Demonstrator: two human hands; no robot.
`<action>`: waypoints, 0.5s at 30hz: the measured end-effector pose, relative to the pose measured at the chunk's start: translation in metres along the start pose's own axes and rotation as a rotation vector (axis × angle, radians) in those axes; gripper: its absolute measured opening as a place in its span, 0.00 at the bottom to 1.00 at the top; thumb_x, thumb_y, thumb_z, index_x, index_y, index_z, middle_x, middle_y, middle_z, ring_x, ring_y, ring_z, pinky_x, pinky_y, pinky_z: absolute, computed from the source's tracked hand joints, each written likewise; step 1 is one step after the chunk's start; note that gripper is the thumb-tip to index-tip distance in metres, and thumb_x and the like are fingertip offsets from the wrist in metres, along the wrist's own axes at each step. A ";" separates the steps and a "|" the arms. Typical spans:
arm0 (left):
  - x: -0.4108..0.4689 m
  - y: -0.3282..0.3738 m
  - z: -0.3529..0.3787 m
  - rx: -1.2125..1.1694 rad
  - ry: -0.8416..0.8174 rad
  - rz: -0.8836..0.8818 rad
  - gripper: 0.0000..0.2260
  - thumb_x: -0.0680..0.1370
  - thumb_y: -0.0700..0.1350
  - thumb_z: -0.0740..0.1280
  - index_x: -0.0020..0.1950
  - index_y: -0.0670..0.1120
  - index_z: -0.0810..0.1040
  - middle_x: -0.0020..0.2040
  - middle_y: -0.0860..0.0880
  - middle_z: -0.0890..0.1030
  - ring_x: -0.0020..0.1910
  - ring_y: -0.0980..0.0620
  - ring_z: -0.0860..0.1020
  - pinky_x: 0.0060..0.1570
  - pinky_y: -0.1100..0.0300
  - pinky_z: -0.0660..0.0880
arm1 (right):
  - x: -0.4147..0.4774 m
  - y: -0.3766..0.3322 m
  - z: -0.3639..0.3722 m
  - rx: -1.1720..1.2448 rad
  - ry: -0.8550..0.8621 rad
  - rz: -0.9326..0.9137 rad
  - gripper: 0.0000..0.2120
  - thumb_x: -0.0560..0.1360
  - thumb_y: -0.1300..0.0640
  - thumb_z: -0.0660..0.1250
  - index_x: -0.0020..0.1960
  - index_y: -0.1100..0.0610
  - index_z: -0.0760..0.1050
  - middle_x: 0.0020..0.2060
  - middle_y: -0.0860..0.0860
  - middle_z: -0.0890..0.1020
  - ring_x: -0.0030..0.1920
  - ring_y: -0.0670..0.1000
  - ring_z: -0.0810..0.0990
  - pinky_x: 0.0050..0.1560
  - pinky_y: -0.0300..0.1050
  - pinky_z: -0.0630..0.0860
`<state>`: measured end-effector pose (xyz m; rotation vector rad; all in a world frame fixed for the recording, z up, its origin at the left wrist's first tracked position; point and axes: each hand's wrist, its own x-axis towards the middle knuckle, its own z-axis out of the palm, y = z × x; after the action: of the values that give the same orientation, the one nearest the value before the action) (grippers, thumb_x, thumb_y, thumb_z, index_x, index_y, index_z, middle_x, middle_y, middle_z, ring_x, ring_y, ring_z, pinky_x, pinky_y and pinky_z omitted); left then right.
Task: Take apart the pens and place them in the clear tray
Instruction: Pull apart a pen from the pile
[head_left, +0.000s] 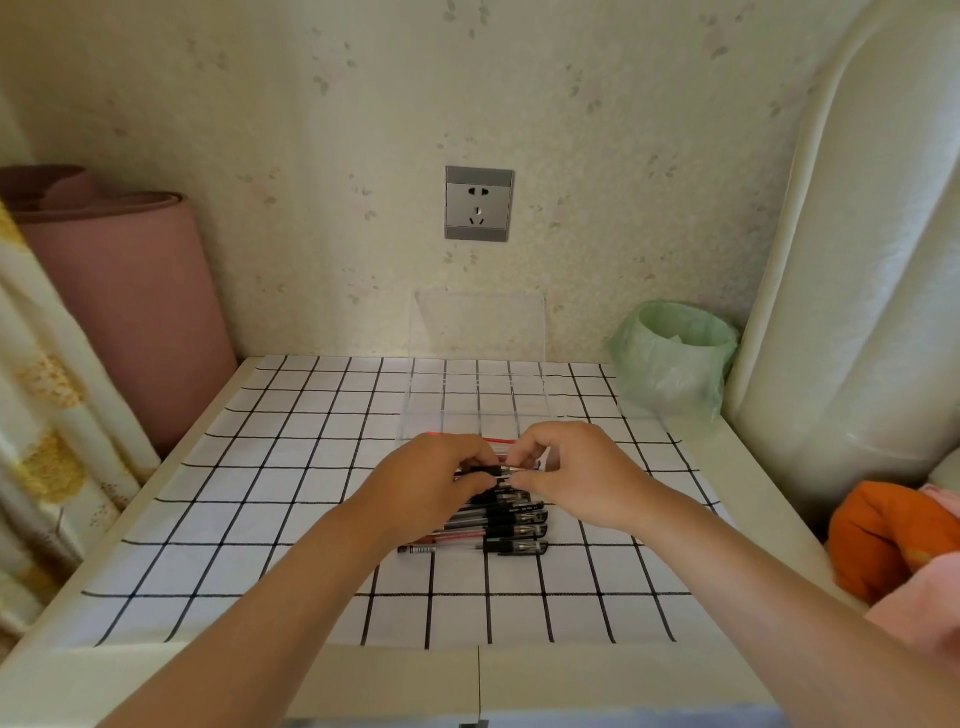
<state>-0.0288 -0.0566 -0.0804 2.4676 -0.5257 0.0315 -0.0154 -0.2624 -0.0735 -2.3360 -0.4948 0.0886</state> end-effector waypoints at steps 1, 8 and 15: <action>0.000 0.000 0.000 0.001 -0.004 0.006 0.06 0.78 0.50 0.67 0.54 0.57 0.79 0.42 0.62 0.78 0.38 0.72 0.73 0.33 0.73 0.66 | 0.000 0.000 -0.001 -0.007 -0.001 0.004 0.02 0.74 0.51 0.73 0.45 0.44 0.80 0.41 0.40 0.81 0.32 0.36 0.75 0.37 0.33 0.67; 0.000 -0.001 0.000 0.088 0.000 0.027 0.08 0.79 0.51 0.66 0.56 0.59 0.79 0.46 0.62 0.79 0.39 0.65 0.75 0.39 0.70 0.70 | -0.005 0.000 -0.001 -0.039 -0.075 0.021 0.11 0.75 0.45 0.70 0.57 0.42 0.79 0.45 0.40 0.80 0.34 0.31 0.74 0.38 0.35 0.67; 0.000 -0.001 -0.001 0.110 0.008 0.046 0.08 0.79 0.52 0.66 0.57 0.59 0.79 0.48 0.61 0.80 0.38 0.65 0.75 0.37 0.73 0.67 | -0.004 -0.002 -0.002 -0.099 -0.086 0.001 0.08 0.79 0.47 0.64 0.51 0.47 0.81 0.43 0.42 0.81 0.38 0.36 0.76 0.40 0.40 0.72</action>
<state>-0.0286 -0.0554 -0.0802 2.5607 -0.5918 0.0916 -0.0198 -0.2636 -0.0710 -2.4373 -0.5521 0.1696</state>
